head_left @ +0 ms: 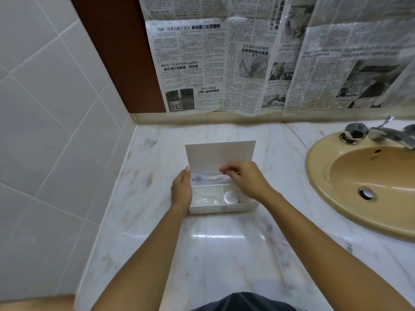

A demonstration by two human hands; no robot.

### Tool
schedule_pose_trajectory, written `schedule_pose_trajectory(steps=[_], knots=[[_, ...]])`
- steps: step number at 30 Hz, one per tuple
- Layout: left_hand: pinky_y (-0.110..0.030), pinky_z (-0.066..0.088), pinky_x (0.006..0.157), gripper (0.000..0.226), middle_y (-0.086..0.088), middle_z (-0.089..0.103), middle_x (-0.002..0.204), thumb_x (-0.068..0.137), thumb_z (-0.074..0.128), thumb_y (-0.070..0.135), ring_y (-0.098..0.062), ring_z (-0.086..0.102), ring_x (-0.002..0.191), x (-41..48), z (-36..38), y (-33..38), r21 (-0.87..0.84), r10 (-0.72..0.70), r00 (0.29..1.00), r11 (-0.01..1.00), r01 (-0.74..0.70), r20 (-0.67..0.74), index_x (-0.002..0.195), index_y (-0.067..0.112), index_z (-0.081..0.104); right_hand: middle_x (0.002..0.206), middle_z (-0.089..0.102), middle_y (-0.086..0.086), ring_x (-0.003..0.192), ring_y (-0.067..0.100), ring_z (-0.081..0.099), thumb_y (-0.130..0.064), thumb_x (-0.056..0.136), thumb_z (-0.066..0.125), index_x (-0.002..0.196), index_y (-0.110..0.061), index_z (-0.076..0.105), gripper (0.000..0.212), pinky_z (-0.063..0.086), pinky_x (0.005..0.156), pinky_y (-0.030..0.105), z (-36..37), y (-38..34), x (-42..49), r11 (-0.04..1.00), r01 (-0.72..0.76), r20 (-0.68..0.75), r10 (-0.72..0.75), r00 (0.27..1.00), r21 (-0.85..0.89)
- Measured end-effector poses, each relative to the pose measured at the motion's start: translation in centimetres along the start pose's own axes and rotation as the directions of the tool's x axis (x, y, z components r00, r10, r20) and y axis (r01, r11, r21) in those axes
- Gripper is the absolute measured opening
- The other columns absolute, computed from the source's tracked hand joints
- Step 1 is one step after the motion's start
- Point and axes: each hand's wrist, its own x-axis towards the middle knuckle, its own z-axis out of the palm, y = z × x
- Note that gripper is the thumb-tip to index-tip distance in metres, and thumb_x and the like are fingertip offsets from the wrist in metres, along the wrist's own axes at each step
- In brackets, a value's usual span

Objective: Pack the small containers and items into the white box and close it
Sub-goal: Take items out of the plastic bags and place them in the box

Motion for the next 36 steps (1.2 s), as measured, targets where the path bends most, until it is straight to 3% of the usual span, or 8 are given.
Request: schedule_pose_trajectory(steps=[3, 7, 15, 21, 25, 29, 33, 36], knots=[[-0.024, 0.044, 0.083, 0.037, 0.008, 0.061, 0.091, 0.102, 0.041, 0.048, -0.011, 0.055, 0.086, -0.2, 0.0, 0.3, -0.012, 0.005, 1.0, 1.0, -0.006, -0.016, 0.085, 0.022, 0.061, 0.088, 0.073, -0.011, 0.082, 0.0, 0.065, -0.007, 0.091, 0.059, 0.098, -0.019, 0.076, 0.022, 0.046, 0.074, 0.007, -2.3, 1.7, -2.0, 0.996, -0.046, -0.14, 0.056, 0.989, 0.075], [-0.018, 0.041, 0.078, 0.029, 0.009, 0.057, 0.092, 0.103, 0.041, 0.046, -0.009, 0.051, 0.085, -0.4, 0.0, 0.5, -0.016, 0.007, 1.0, 1.0, -0.007, -0.01, 0.084, 0.028, 0.055, 0.081, 0.07, -0.011, 0.069, 0.001, 0.061, -0.011, 0.089, 0.064, 0.091, -0.025, 0.075, 0.018, 0.042, 0.062, 0.014, -4.6, 5.8, -4.9, 0.984, -0.179, -0.284, 0.177, 0.943, 0.018], [-0.022, 0.04, 0.087, 0.028, 0.02, 0.063, 0.097, 0.103, 0.041, 0.044, -0.001, 0.058, 0.095, -0.7, 0.0, 0.8, -0.029, 0.022, 1.0, 0.999, -0.022, -0.011, 0.085, 0.038, 0.061, 0.086, 0.063, -0.01, 0.075, 0.006, 0.06, -0.02, 0.083, 0.075, 0.09, -0.027, 0.072, 0.01, 0.043, 0.063, 0.023, -4.4, 11.6, -9.6, 0.914, -0.386, -0.241, 0.35, 0.905, -0.125], [-0.02, 0.039, 0.088, 0.024, 0.024, 0.062, 0.098, 0.105, 0.04, 0.042, 0.002, 0.057, 0.095, -1.0, 0.0, 1.1, -0.023, 0.027, 1.0, 0.999, -0.027, 0.002, 0.094, 0.037, 0.061, 0.082, 0.063, -0.01, 0.073, 0.003, 0.058, -0.02, 0.082, 0.076, 0.081, -0.026, 0.072, 0.007, 0.042, 0.062, 0.021, -3.7, 12.7, -10.3, 0.902, -0.414, -0.279, 0.369, 0.887, -0.12], [-0.028, 0.042, 0.102, 0.03, 0.012, 0.067, 0.114, 0.103, 0.041, 0.047, -0.01, 0.059, 0.11, -0.8, 0.0, 0.7, -0.013, 0.012, 1.0, 1.0, -0.012, -0.002, 0.109, 0.031, 0.066, 0.082, 0.067, -0.011, 0.069, 0.006, 0.057, -0.02, 0.085, 0.075, 0.081, -0.023, 0.073, 0.005, 0.04, 0.06, 0.019, -4.9, 10.8, -9.0, 0.935, -0.355, -0.337, 0.327, 0.883, -0.024], [-0.026, 0.043, 0.096, 0.03, 0.013, 0.068, 0.108, 0.103, 0.04, 0.047, -0.01, 0.06, 0.107, -0.9, 0.0, 0.8, -0.012, 0.013, 1.0, 1.0, -0.013, 0.011, 0.103, 0.031, 0.065, 0.082, 0.07, -0.011, 0.069, 0.015, 0.057, -0.021, 0.083, 0.076, 0.084, -0.021, 0.075, 0.001, 0.044, 0.063, 0.021, -6.0, 6.5, -7.0, 0.975, -0.194, -0.377, 0.221, 0.899, 0.11], [-0.022, 0.039, 0.093, 0.025, 0.016, 0.065, 0.106, 0.104, 0.041, 0.044, -0.007, 0.058, 0.105, -1.2, 0.0, 1.2, -0.034, 0.001, 1.0, 0.999, -0.001, 0.005, 0.103, 0.032, 0.063, 0.085, 0.07, -0.009, 0.069, 0.014, 0.058, -0.021, 0.082, 0.078, 0.084, -0.023, 0.076, 0.003, 0.047, 0.067, 0.025, -4.9, 2.4, -4.8, 0.996, -0.022, -0.313, 0.049, 0.948, 0.088], [-0.02, 0.04, 0.085, 0.029, 0.023, 0.063, 0.095, 0.104, 0.041, 0.042, 0.002, 0.058, 0.093, -1.2, 0.0, 1.2, -0.028, 0.024, 1.0, 0.999, -0.024, -0.004, 0.085, 0.036, 0.062, 0.085, 0.066, -0.01, 0.068, 0.003, 0.054, -0.027, 0.082, 0.077, 0.086, -0.024, 0.078, 0.004, 0.044, 0.068, 0.02, -2.7, 0.2, -3.4, 0.999, 0.031, -0.219, -0.036, 0.975, -0.028]])
